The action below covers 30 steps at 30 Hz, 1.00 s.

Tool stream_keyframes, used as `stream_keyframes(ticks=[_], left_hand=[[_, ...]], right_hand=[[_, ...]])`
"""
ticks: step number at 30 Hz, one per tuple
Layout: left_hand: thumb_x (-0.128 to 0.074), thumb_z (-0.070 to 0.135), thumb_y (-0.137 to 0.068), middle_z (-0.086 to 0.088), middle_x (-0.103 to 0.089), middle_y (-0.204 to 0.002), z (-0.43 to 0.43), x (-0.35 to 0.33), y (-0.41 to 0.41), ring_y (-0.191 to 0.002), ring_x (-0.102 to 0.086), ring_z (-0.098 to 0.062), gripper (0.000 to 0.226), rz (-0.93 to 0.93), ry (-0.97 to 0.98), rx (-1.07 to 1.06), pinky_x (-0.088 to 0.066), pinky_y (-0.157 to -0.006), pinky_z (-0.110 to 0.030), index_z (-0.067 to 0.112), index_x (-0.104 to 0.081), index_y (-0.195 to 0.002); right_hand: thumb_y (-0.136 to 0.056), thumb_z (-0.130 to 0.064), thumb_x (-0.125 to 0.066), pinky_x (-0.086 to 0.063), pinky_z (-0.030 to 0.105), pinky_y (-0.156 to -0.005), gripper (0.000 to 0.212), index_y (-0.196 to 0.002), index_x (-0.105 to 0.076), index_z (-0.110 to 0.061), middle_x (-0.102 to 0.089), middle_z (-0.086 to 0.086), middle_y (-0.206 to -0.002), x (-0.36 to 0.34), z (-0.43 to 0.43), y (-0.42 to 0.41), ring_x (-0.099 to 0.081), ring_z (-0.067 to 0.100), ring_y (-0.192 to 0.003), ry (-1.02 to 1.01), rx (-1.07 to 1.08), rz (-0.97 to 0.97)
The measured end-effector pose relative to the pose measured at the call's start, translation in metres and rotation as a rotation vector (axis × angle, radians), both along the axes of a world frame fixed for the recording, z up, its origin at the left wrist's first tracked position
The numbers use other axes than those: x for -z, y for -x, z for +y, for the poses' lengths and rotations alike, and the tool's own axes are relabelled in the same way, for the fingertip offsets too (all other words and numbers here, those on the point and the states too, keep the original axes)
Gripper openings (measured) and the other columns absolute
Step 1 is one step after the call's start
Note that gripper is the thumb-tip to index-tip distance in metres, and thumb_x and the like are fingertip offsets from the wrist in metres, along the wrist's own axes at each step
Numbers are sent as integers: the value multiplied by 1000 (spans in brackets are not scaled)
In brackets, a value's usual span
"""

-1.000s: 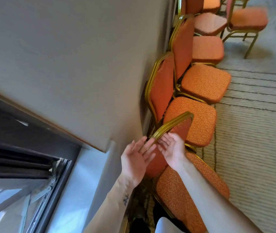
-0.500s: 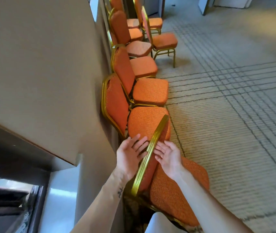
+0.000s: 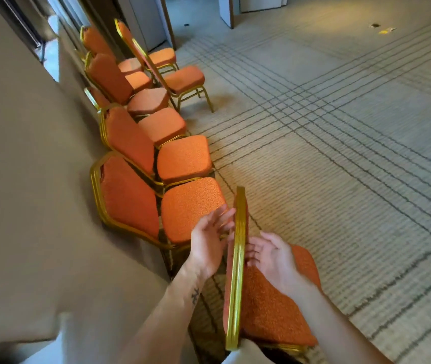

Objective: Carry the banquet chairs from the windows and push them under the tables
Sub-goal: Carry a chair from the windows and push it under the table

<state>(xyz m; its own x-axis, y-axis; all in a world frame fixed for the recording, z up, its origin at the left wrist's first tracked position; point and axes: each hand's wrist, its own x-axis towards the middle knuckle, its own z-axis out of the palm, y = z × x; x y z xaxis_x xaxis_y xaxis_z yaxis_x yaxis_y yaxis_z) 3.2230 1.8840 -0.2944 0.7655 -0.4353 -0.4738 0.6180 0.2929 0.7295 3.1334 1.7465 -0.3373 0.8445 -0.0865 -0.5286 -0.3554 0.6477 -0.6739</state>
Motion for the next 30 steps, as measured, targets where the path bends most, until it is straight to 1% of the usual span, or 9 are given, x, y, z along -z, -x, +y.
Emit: stream_keyframes(ticks=[5,8,10,15,18,21,24,27,30], left_hand=[[-39,-12,-84,-13,-69,-113,-39,6,2,-97,-59,-24,56,-302,-238,295,-53,-87,-38,12,-72,-122],[-43,-23,-87,-11,-64,-125,-55,7,2,-98,-66,-8,49,-566,-325,452,-56,-86,-28,4,-73,-116],[-47,-27,-85,-9,-58,-134,-68,10,0,-114,-60,-2,47,-812,-332,566,-50,-95,-20,2,-74,-111],[-57,-7,-80,8,-53,-137,-97,30,2,-126,-43,-20,58,-1306,-506,710,-24,-108,-14,36,-71,-117],[-56,11,-80,8,-52,-141,-111,33,0,-124,-38,-26,53,-1555,-548,783,-28,-111,-34,37,-67,-124],[-56,22,-85,5,-51,-146,-121,32,-7,-122,-36,-30,46,-1671,-530,849,-33,-109,-49,36,-63,-128],[-60,20,-90,1,-52,-148,-131,35,-11,-134,-34,-36,42,-1800,-499,907,-26,-117,-59,30,-61,-131],[-60,13,-91,-2,-55,-142,-143,35,-12,-148,-28,-35,35,-1802,-480,1017,-7,-126,-56,22,-61,-125],[-62,19,-86,2,-60,-112,-155,35,-21,-123,-50,-29,20,-1820,-482,1047,-27,-117,-58,23,-60,-106]], right_hand=[[-83,-43,-48,-41,33,-63,51,-101,-71,-1,-70,12,-82,-4,-26,20,-62,20,-70,29,51,-17],[-81,-42,-49,-38,34,-62,47,-95,-71,-2,-68,10,-77,-6,-37,33,-58,20,-68,51,150,10],[-76,-42,-56,-39,36,-65,50,-102,-68,-1,-67,10,-79,-9,-45,41,-58,22,-70,91,207,25],[-78,-39,-64,-45,40,-80,67,-117,-62,15,-64,21,-94,-23,-46,67,-58,33,-87,174,405,9],[-77,-46,-74,-43,45,-88,81,-121,-58,20,-61,24,-103,-35,-39,78,-56,33,-94,268,472,-15],[-95,-29,-63,-48,41,-86,45,-122,-65,6,-66,21,-105,-44,-35,86,-63,32,-95,290,452,-15],[-99,-22,-61,-49,26,-70,19,-114,-70,-14,-69,3,-90,-47,-30,84,-65,13,-78,612,446,108],[-93,-22,-66,-42,36,-58,11,-100,-62,-14,-55,3,-75,-37,-21,72,-50,14,-60,1065,413,245],[-92,-27,-63,-46,41,-61,16,-99,-56,-15,-54,2,-85,-20,-15,62,-54,19,-72,1401,423,343]])
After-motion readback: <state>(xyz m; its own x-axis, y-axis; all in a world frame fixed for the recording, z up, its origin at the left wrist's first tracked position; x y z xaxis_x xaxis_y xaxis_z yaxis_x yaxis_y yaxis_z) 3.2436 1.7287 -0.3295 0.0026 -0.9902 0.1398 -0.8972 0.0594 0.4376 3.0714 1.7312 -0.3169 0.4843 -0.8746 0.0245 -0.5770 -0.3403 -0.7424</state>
